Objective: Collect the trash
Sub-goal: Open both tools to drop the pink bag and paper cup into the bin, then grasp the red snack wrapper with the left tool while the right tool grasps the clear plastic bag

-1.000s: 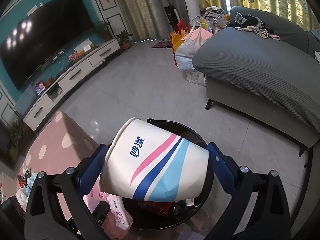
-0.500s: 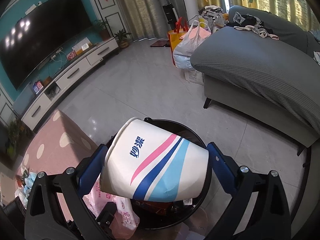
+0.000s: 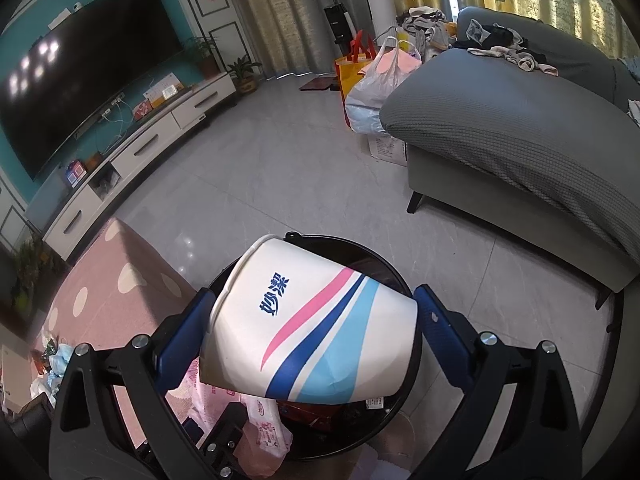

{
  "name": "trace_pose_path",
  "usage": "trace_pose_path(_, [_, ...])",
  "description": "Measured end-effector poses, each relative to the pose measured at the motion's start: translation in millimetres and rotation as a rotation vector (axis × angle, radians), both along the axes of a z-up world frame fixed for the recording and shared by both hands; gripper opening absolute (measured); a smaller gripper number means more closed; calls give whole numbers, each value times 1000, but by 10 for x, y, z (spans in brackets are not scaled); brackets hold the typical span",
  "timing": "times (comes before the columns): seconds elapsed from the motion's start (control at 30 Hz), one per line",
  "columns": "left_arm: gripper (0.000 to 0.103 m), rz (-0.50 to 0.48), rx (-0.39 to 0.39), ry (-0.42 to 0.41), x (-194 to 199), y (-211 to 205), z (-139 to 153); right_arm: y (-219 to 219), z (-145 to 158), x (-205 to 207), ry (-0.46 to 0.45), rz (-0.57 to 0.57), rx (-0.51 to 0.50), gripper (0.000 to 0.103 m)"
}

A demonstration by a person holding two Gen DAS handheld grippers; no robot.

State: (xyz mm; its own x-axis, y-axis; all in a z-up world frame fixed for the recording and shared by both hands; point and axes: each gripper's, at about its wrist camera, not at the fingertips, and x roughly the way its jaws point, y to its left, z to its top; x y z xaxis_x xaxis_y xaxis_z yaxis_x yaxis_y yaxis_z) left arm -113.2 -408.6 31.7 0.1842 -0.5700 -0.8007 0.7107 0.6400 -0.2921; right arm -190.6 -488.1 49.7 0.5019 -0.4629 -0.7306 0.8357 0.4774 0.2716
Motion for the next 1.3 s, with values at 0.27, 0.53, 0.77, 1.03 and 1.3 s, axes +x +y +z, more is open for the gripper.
trace_pose_path(0.27, [38, -23, -11, 5, -46, -59, -2, -32, -4, 4, -7, -12, 11, 96])
trace_pose_path(0.53, [69, -25, -65, -1, -25, 44, 118, -47, -6, 1, 1, -22, 15, 97])
trace_pose_path(0.77, [82, 44, -104, 7, 122, 370, 250, 11, 21, 81, 40, -13, -12, 97])
trace_pose_path(1.03, [89, 153, -134, -7, 313, 867, 431, 121, 90, 174, 49, 21, -50, 100])
trace_pose_path(1.3, [96, 365, -131, -55, 683, 1787, 623, 318, 211, 327, 21, 76, -76, 100])
